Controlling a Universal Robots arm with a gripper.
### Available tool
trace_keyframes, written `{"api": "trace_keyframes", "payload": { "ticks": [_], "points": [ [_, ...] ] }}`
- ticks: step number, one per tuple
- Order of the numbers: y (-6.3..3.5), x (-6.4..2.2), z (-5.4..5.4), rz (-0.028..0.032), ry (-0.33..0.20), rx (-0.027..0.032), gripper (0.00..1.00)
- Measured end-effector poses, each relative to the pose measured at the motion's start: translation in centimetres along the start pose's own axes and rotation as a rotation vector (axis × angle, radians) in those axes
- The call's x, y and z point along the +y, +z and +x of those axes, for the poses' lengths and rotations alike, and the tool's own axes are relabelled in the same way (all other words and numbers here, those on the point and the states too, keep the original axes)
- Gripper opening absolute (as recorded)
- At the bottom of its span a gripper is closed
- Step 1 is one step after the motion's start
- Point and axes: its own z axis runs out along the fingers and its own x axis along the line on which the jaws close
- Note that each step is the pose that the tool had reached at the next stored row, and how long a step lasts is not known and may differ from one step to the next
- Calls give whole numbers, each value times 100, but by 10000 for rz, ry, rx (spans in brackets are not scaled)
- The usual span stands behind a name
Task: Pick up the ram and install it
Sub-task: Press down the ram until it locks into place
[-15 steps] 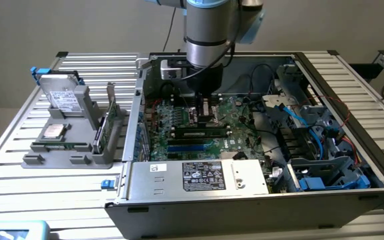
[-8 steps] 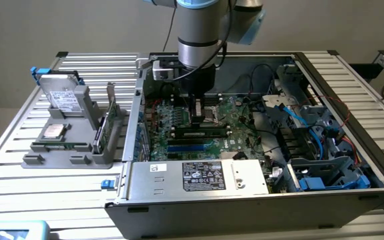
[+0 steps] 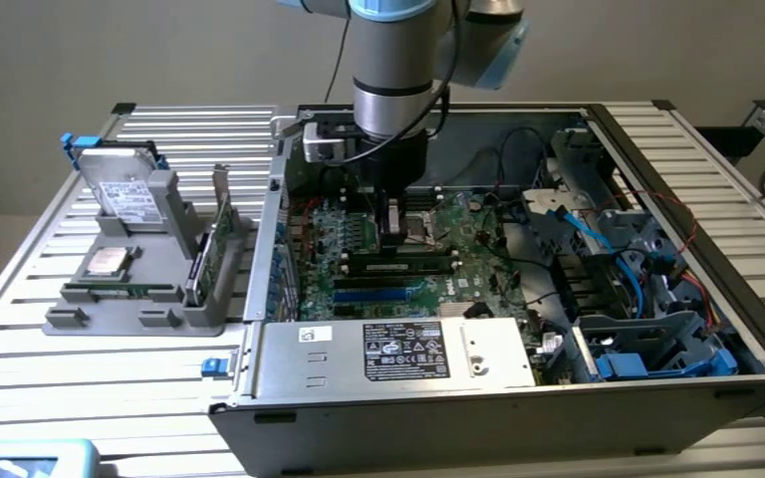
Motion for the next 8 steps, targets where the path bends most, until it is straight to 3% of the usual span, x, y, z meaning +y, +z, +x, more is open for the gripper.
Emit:
{"api": "trace_keyframes", "payload": {
  "ticks": [8],
  "points": [
    [48,2,-4,-2,3,4,11]
  ]
}}
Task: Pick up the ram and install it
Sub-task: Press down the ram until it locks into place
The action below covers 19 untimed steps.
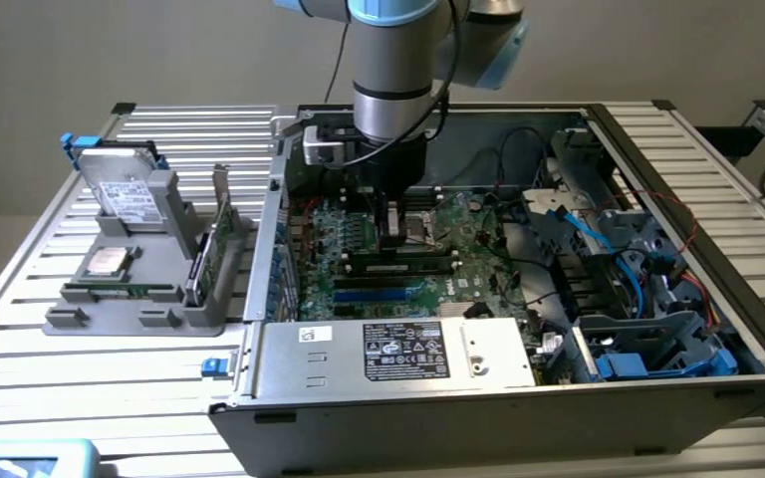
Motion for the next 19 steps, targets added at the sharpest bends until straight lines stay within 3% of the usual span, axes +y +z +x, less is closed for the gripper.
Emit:
{"api": "trace_keyframes", "payload": {
  "ticks": [3,9,19],
  "points": [
    [-20,-4,-1,18,0,-25,11],
    [-71,-20,6,3,-1,-2,11],
    [-175,-197,26,-6,0,0,11]
  ]
}}
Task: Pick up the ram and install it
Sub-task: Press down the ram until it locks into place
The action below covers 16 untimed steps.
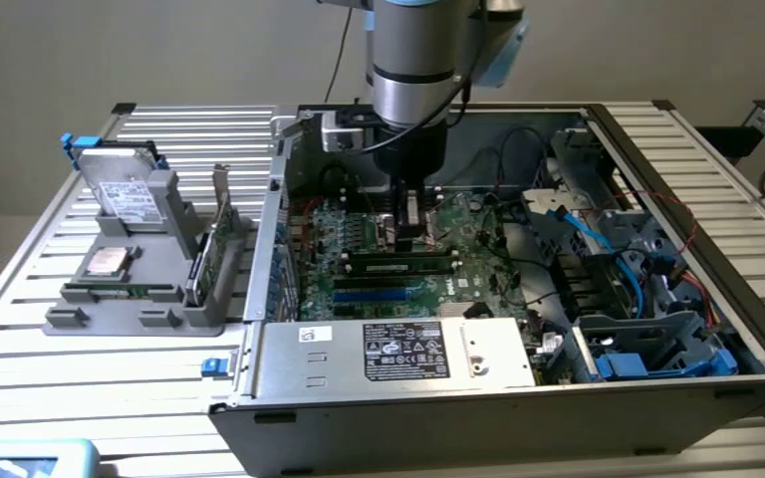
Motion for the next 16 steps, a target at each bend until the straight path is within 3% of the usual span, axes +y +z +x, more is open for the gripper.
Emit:
{"api": "trace_keyframes", "payload": {
  "ticks": [4,13,16],
  "points": [
    [-29,-74,9,-9,-2,-3,11],
    [-30,-79,12,-19,26,0,11],
    [-32,-79,12,-55,375,6,11]
  ]
}}
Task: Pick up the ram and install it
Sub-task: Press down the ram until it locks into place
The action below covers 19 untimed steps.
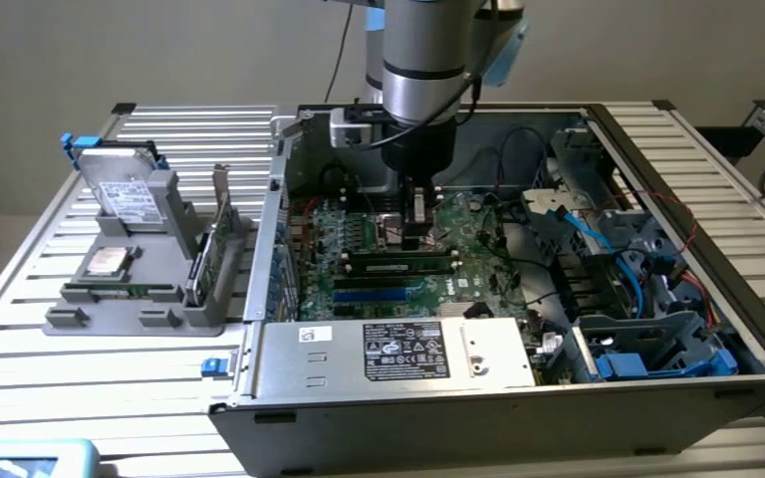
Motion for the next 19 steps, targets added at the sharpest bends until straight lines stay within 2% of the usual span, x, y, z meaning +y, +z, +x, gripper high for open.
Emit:
{"api": "trace_keyframes", "payload": {
  "ticks": [19],
  "points": [
    [4,0,-1,-268,2674,18,11]
  ]
}}
